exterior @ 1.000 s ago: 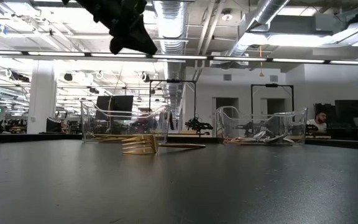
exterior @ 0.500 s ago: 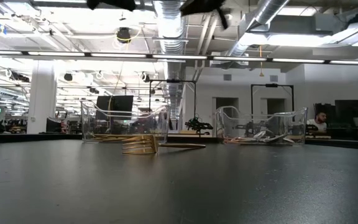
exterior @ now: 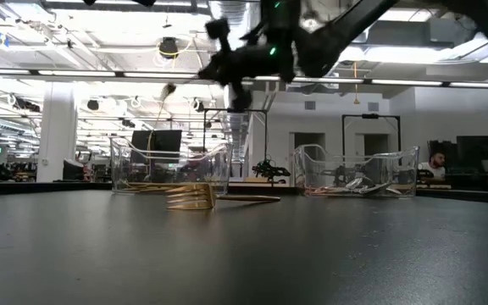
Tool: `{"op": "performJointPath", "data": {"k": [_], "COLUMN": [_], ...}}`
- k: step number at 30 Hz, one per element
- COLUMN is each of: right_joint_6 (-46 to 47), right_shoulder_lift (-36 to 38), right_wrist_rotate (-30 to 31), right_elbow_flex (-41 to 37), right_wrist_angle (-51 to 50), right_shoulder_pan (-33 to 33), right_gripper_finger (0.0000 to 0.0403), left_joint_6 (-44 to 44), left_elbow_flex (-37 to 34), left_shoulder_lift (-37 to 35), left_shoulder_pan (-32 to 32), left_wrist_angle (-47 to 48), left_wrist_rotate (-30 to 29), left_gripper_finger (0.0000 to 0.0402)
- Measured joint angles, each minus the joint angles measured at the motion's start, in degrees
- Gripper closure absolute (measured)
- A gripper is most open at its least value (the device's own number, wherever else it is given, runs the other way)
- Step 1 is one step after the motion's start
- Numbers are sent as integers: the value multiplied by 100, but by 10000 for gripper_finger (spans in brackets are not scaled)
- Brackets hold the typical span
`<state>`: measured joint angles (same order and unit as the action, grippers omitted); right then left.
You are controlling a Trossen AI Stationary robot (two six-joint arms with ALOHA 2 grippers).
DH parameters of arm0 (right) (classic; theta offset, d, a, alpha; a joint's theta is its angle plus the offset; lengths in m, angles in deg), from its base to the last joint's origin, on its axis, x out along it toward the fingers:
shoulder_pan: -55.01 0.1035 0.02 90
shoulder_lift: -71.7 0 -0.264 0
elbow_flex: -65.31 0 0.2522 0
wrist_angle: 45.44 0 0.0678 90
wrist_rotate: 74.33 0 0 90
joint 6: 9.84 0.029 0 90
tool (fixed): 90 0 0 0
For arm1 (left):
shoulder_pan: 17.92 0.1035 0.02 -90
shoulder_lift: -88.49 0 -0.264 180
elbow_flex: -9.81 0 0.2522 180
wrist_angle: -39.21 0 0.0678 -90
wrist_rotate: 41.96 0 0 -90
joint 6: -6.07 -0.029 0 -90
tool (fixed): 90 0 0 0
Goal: Sort silverware by color (type)
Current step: Put the gold fork into the top left transparent bin
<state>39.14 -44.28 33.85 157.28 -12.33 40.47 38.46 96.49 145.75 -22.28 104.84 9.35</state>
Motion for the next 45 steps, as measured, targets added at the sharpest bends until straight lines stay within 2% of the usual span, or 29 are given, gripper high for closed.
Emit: {"op": "performJointPath", "data": {"k": [5,8,12,17,20,24,26,28,31,33,38,45], "right_joint_6": [204,219,242,308,323,-31,-507,-967,-1162,-1421,-2033,-2573], "right_shoulder_lift": [-667,-936,-1085,-1083,-975,-522,-213,192,778,1150,1986,3111], "right_wrist_rotate": [23,8,-9,-42,-691,-1951,-2253,-2182,-1600,-1417,-1284,-1200], "right_elbow_flex": [692,1173,1690,1924,1924,1935,1935,1935,1935,1935,1933,1935], "right_wrist_angle": [-187,-539,-1346,-2176,-2390,-2999,-3728,-4700,-5886,-6533,-7395,-8443], "right_shoulder_pan": [-122,-151,-210,-275,-366,-483,-477,-433,-332,-336,-464,-800], "right_gripper_finger": [391,374,324,252,217,197,196,200,210,218,235,248], "left_joint_6": [512,743,896,901,891,640,572,453,83,-150,-378,-187], "left_elbow_flex": [-3,-5,-5,-5,-5,-5,-5,-5,-5,-5,-5,-5], "left_shoulder_lift": [141,210,283,315,388,542,652,804,1092,1285,1782,2614], "left_shoulder_pan": [-154,-191,-227,-234,-234,-234,-234,-234,-232,-232,-199,66], "left_wrist_angle": [561,803,960,985,1052,1109,1139,1081,759,391,-466,-728], "left_wrist_rotate": [-163,-161,-141,-236,-407,-456,-452,-462,-515,-516,-202,630], "left_gripper_finger": [361,361,361,361,361,361,361,361,361,361,360,360]}}
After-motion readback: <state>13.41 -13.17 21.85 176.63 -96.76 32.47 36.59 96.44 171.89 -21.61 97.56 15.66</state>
